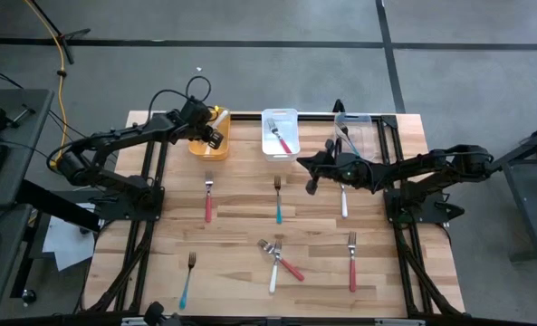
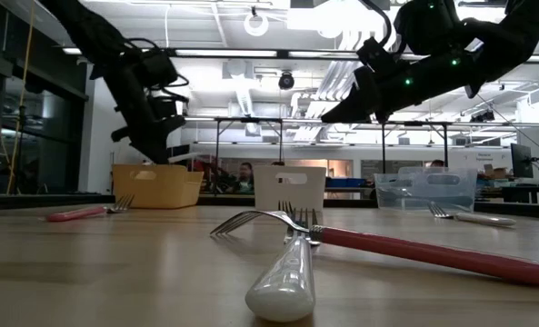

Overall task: Sort silverware by color (type)
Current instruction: Put the bottom left white fork into the yellow bin, then put the bottom left pink fork into the white bin

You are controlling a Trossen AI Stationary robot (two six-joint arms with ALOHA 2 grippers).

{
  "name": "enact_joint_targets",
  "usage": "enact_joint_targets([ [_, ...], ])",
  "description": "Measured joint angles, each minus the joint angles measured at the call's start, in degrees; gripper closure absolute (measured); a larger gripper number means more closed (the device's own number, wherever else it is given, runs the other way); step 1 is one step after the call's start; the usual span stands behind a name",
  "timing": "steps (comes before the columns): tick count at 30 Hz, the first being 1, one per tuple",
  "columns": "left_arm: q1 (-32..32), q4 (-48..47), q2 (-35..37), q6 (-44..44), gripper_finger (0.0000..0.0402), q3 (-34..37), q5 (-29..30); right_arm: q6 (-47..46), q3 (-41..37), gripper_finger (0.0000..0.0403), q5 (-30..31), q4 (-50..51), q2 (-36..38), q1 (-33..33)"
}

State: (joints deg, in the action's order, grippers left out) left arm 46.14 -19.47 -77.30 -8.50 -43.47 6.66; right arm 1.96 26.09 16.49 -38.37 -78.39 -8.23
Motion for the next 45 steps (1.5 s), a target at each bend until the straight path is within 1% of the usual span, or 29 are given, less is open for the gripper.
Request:
enact_joint_targets([
  [7,2.0,0.9,0.0,0.5,0.037,1.9,-0.1,0.0,0.0,0.0403,-0.5,0.0,0.0,0.0],
  [14,2.0,4.9,0.0,1.5,0.0355,3.8,-0.6,0.0,0.0,0.0403,-0.6,0.0,0.0,0.0],
  [19,2.0,4.9,0.0,3.2,0.0352,3.9,-0.7,-0.4,0.0,0.0403,-0.6,0.0,0.0,0.0],
  [24,2.0,3.4,0.0,2.6,0.0351,3.9,-1.8,2.9,0.0,0.0403,-0.6,0.0,0.0,0.0],
  [28,1.9,3.4,0.0,2.8,0.0349,3.9,-1.8,3.1,0.0,0.0403,-0.6,0.0,0.0,0.0],
  [33,1.9,2.1,0.4,3.1,0.0323,3.9,-1.6,4.2,0.0,0.0403,-0.6,0.4,0.0,0.0],
  [39,2.0,1.9,0.7,2.7,0.028,3.9,-1.0,0.8,0.0,0.0403,-0.6,1.8,0.0,0.0],
  [42,1.9,2.3,0.7,4.6,0.0274,3.9,-0.9,0.5,0.0,0.0403,-0.6,2.9,0.0,0.0],
  [45,1.4,4.7,0.7,7.7,0.0278,3.9,-0.8,0.6,0.0,0.0403,-0.6,3.5,0.0,0.0],
])
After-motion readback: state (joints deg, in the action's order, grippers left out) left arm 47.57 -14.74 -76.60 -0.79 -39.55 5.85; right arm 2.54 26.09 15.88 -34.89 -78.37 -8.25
